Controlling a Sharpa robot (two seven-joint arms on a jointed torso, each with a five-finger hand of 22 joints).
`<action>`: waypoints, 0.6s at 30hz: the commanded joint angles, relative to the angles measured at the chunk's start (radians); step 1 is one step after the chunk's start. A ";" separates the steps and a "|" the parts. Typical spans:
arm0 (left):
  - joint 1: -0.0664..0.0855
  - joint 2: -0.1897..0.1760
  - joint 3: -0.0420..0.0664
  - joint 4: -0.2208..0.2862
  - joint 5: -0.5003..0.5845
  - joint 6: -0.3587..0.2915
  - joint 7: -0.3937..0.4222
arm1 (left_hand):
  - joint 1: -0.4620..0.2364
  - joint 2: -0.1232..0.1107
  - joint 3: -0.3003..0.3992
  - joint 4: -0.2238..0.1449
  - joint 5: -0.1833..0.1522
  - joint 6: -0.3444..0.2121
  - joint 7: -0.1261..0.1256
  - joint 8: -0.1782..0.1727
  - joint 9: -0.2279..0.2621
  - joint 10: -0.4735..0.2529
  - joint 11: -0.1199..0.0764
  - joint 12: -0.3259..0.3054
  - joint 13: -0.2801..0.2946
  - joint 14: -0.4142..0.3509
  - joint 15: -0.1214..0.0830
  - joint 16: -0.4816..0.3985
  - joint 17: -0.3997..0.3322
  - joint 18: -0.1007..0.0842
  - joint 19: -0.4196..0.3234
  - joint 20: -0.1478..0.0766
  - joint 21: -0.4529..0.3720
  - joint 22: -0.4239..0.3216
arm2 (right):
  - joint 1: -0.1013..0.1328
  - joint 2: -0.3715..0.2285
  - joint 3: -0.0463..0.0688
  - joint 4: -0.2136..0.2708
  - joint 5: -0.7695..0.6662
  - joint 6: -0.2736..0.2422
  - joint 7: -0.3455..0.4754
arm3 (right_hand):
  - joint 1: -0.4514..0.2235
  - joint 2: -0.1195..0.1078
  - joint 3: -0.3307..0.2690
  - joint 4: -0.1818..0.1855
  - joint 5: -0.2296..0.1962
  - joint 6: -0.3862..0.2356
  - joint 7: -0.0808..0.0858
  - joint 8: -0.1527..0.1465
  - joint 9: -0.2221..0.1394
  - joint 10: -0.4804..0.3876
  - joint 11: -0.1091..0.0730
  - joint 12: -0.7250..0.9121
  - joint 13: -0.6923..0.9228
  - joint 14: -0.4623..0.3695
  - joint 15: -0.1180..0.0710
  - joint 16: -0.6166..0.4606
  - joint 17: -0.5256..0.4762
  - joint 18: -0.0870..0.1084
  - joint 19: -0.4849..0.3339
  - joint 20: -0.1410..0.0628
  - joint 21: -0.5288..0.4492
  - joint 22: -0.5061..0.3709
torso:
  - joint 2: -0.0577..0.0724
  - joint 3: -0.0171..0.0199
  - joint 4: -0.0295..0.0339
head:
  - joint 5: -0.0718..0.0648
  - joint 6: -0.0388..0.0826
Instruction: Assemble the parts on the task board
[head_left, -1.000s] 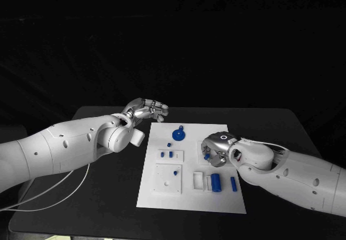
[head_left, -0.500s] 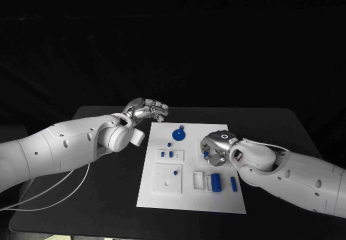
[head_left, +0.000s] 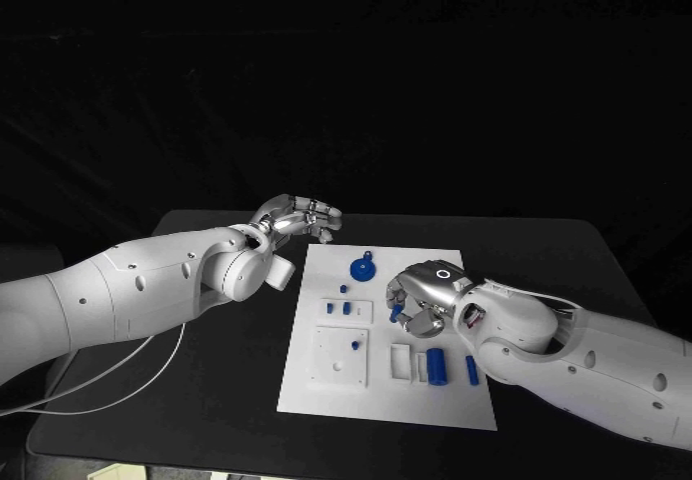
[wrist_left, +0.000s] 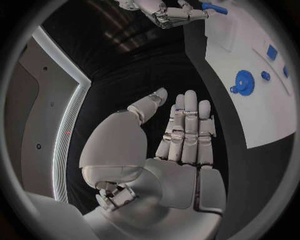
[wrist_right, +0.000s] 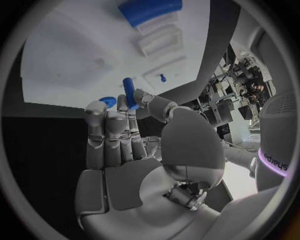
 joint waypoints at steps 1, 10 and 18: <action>0.001 0.004 0.001 0.000 0.006 0.009 0.008 | -0.007 0.003 -0.002 0.006 0.002 -0.007 -0.001 0.003 -0.001 -0.005 -0.001 -0.005 0.001 0.006 -0.002 -0.004 0.002 0.020 0.007 0.003 -0.006 0.001 | -0.001 0.026 0.000 0.016 0.004 -0.012 0.011 | 0.001 0.005 0.007 -0.002 0.000 0.007 0.001 0.003 0.004 0.026 -0.002 0.005 -0.001 -0.014 -0.018 0.004 -0.001 0.086 0.003 -0.008 0.005 0.019 | 0.000 0.0005 0.0005 | 0.011 -0.002; 0.001 0.013 0.001 -0.006 0.006 0.006 0.010 | -0.006 0.003 -0.002 0.006 0.002 -0.007 -0.001 0.003 -0.001 -0.005 -0.001 -0.005 0.002 0.007 -0.002 -0.005 0.003 0.020 0.007 0.003 -0.006 0.002 | -0.019 0.119 -0.007 0.021 -0.035 -0.012 0.021 | 0.001 0.006 0.008 -0.003 0.000 0.007 0.001 0.003 0.004 0.025 -0.002 0.005 0.000 -0.014 -0.018 0.004 -0.002 0.086 0.003 -0.008 0.005 0.019 | 0.001 -0.0013 0.0013 | 0.031 -0.008; 0.001 0.021 0.001 -0.009 0.007 0.007 0.009 | -0.006 0.004 -0.002 0.006 0.002 -0.007 -0.001 0.004 -0.001 -0.004 -0.001 -0.005 0.002 0.007 -0.002 -0.006 0.004 0.020 0.007 0.003 -0.006 0.002 | -0.052 0.179 -0.020 -0.003 -0.060 -0.009 0.027 | 0.001 0.007 0.008 -0.006 0.000 0.006 0.001 0.002 0.005 0.025 -0.002 0.005 0.001 -0.015 -0.018 0.004 -0.002 0.086 0.003 -0.009 0.006 0.019 | 0.001 -0.0007 0.0030 | 0.041 -0.012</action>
